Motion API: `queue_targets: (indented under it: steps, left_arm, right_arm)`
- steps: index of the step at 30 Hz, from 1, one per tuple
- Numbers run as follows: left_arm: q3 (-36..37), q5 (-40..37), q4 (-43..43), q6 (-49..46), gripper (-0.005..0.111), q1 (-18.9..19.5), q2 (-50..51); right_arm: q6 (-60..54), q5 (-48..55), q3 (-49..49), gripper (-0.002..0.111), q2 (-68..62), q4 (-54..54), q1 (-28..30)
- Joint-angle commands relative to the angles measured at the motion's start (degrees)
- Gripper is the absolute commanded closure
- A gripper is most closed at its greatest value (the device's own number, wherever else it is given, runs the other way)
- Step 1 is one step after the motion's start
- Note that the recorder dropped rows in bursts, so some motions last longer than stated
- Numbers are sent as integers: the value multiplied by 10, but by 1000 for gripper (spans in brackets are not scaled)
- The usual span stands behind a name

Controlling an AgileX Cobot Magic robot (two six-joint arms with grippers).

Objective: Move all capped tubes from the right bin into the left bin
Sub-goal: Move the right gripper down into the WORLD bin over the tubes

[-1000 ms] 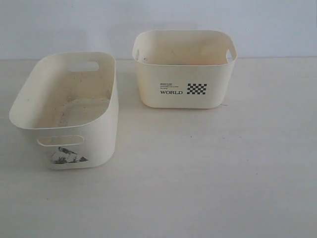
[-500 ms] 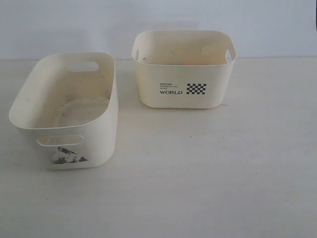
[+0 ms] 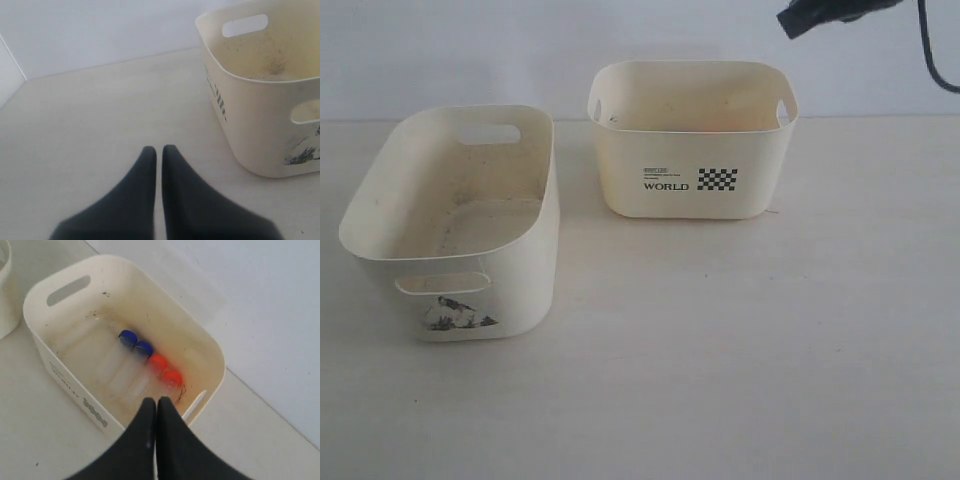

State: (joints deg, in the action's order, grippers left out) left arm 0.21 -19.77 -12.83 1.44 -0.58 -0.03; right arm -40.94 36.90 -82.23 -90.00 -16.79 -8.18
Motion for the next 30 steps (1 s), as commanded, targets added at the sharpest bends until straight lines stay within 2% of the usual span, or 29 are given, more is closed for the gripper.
queue_targets:
  steps: [1, 5, 8, 12, 15, 22, 30]
  left_arm:
    - [-2, 3, -1, 5, 102, 0, 0]
    - [-2, 3, -1, 5, 102, 0, 0]
    - [-2, 3, -1, 5, 102, 0, 0]
    - [-2, 2, -51, 5, 102, 0, 0]
    - [-2, 2, -83, 5, 102, 0, 0]
    - [-2, 2, -83, 5, 102, 0, 0]
    - [-2, 2, -83, 5, 102, 0, 0]
  right_arm:
    - [32, 67, -86, 109, -44, 0, -5]
    - [212, 158, -194, 109, -116, 28, -5]
    - [243, 226, -285, 109, -172, 63, -5]
    - [369, 267, -374, 109, -234, 83, -4]
    - [409, 300, -428, 109, -279, 64, -4]
    - [516, 313, -535, 109, -383, 55, -5]
    - [491, 331, -632, 109, -469, 121, -43]
